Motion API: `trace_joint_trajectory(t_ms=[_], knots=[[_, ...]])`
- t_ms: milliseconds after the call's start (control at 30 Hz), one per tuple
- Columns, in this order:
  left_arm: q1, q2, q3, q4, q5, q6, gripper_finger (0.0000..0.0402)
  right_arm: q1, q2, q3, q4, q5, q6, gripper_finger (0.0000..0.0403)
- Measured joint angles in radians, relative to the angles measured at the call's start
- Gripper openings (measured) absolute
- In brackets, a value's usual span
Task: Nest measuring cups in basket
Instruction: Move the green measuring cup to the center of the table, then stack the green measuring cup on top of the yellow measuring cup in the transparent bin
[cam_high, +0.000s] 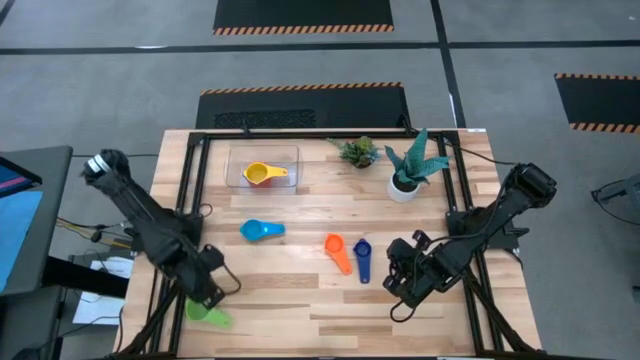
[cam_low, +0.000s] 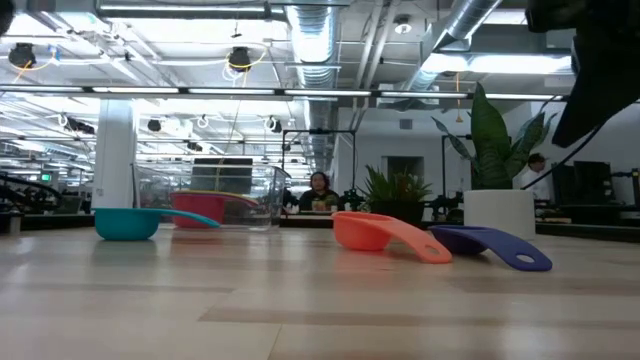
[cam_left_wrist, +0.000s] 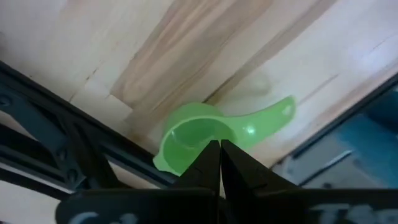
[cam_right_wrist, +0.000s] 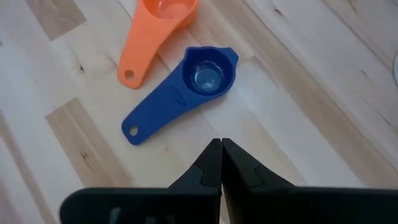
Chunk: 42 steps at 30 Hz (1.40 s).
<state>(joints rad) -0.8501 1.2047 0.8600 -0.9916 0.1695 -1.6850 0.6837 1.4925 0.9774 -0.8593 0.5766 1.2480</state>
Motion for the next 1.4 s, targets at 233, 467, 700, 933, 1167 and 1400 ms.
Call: trace_joint_trajectory(t_ms=[233,467,700,933,1167,1400], knots=[[-0.108,0.212,0.000,0.085,0.119,0.102,0.0000,-0.006,0.000,-0.001,0.025,0.000,0.000,0.0023],[-0.102,0.387,0.000,0.193,0.106,0.121,0.0000,-0.006,0.000,-0.001,0.031,-0.001,0.000,0.0026],[0.106,0.445,0.004,0.220,-0.037,0.273,0.0000,-0.006,0.000,-0.001,0.046,-0.003,0.000,0.0021],[0.411,0.451,0.101,0.255,-0.382,0.489,0.0000,-0.006,0.000,-0.001,0.099,-0.003,0.000,0.0024],[0.552,0.450,0.298,0.197,-0.411,0.686,0.0000,-0.006,0.000,-0.001,0.114,-0.005,0.000,0.0021],[0.505,0.450,0.467,0.014,-0.395,0.689,0.0000,-0.045,0.000,-0.001,0.119,0.053,-0.001,0.0026]])
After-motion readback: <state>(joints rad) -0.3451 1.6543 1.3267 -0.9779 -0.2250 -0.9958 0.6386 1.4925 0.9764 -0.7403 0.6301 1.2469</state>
